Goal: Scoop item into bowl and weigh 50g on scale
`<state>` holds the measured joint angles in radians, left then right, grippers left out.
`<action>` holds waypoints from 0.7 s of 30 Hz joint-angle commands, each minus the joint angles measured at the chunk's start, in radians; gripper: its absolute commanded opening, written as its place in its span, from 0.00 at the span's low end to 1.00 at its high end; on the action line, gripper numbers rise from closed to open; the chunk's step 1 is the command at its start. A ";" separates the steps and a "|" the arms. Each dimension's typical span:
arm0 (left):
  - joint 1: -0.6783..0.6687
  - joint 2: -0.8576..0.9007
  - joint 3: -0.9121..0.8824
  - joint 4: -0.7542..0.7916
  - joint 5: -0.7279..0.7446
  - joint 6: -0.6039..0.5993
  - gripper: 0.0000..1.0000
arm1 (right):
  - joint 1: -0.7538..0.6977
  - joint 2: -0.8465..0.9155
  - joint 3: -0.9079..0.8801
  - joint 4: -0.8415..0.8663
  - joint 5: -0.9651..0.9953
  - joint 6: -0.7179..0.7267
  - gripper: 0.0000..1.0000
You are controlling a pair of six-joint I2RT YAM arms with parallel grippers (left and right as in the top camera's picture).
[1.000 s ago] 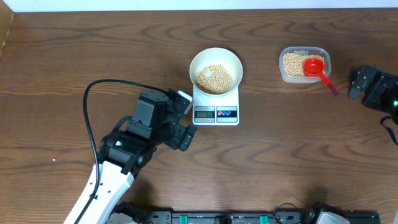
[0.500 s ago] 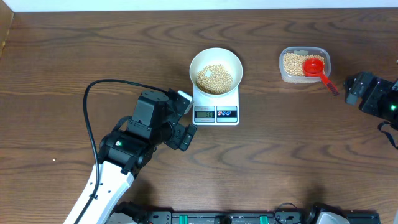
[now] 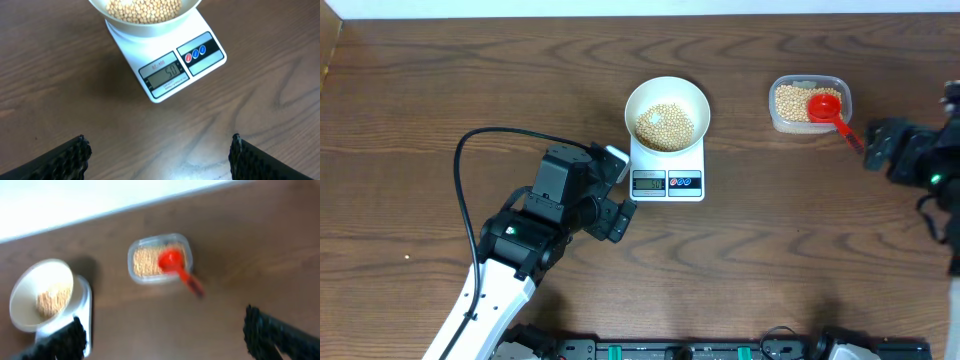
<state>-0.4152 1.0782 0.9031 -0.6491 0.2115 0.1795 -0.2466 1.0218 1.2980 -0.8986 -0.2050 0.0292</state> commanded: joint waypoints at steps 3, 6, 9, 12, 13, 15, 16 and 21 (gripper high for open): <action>-0.003 -0.001 -0.004 -0.001 0.012 -0.006 0.91 | 0.062 -0.231 -0.288 0.236 0.056 -0.051 0.99; -0.003 -0.001 -0.004 -0.001 0.012 -0.006 0.91 | 0.075 -0.367 -0.470 0.400 0.056 -0.022 0.99; -0.003 -0.001 -0.004 -0.001 0.012 -0.006 0.91 | 0.097 -0.472 -0.605 0.517 0.057 -0.023 0.99; -0.003 -0.001 -0.004 0.000 0.012 -0.005 0.91 | 0.115 -0.573 -0.728 0.605 0.058 -0.023 0.99; -0.003 -0.001 -0.004 -0.001 0.012 -0.005 0.91 | 0.119 -0.607 -0.768 0.631 0.058 -0.023 0.99; -0.003 -0.001 -0.004 -0.001 0.012 -0.005 0.91 | 0.126 -0.668 -0.838 0.680 0.064 -0.023 0.99; -0.003 -0.001 -0.004 -0.001 0.012 -0.006 0.91 | 0.130 -0.694 -0.868 0.703 0.071 -0.023 0.99; -0.003 -0.001 -0.004 0.000 0.012 -0.006 0.91 | 0.183 -0.834 -1.016 0.792 0.165 -0.023 0.99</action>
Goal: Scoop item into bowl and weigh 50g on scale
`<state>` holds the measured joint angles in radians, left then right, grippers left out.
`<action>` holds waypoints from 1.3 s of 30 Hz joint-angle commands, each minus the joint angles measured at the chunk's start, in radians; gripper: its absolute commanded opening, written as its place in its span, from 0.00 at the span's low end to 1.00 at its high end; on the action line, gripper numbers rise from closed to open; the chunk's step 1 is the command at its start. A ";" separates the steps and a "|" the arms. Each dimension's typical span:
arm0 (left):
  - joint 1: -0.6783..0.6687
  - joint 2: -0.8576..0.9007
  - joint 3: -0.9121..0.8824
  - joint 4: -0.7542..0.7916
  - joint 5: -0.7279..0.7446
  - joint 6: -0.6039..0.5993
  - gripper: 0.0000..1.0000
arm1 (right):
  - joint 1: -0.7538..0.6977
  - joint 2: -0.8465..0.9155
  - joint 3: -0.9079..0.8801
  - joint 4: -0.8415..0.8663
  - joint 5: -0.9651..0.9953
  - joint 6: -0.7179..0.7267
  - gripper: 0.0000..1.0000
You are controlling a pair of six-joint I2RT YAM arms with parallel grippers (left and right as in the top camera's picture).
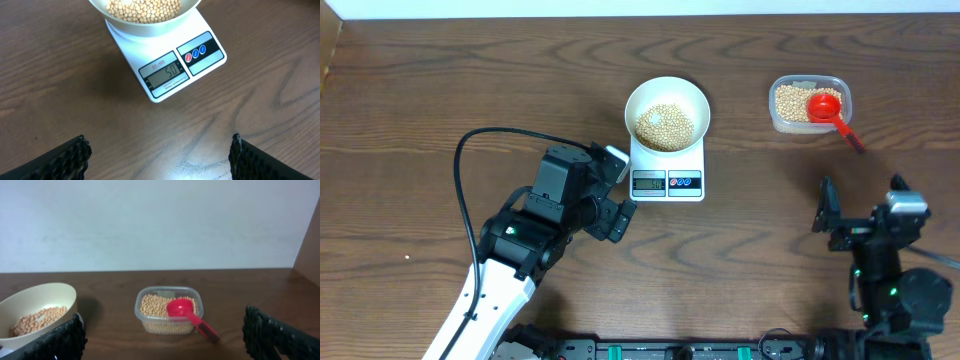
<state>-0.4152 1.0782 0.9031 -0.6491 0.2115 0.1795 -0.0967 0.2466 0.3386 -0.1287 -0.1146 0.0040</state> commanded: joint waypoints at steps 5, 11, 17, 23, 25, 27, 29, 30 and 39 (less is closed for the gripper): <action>-0.003 -0.001 -0.004 -0.001 0.012 -0.006 0.91 | 0.079 -0.151 -0.159 0.063 0.109 0.002 0.99; -0.003 -0.001 -0.004 -0.001 0.012 -0.006 0.91 | 0.079 -0.211 -0.262 0.087 0.109 0.003 0.99; -0.003 -0.001 -0.004 -0.001 0.012 -0.005 0.91 | 0.079 -0.242 -0.334 0.074 0.085 0.004 0.99; -0.003 -0.001 -0.004 -0.001 0.012 -0.006 0.91 | 0.079 -0.242 -0.333 0.057 0.056 0.010 0.99; -0.003 -0.001 -0.004 -0.001 0.012 -0.006 0.91 | 0.079 -0.242 -0.333 0.057 0.056 0.010 0.99; -0.003 -0.001 -0.004 -0.001 0.012 -0.006 0.91 | 0.079 -0.242 -0.333 0.057 0.056 0.010 0.99; -0.003 -0.001 -0.004 0.000 0.012 -0.005 0.91 | 0.079 -0.241 -0.333 0.057 0.056 0.010 0.99; -0.003 -0.001 -0.004 0.000 0.012 -0.006 0.91 | 0.079 -0.241 -0.333 0.057 0.056 0.010 0.99; -0.003 -0.001 -0.004 -0.001 0.012 -0.006 0.91 | 0.079 -0.241 -0.333 0.058 0.056 0.010 0.99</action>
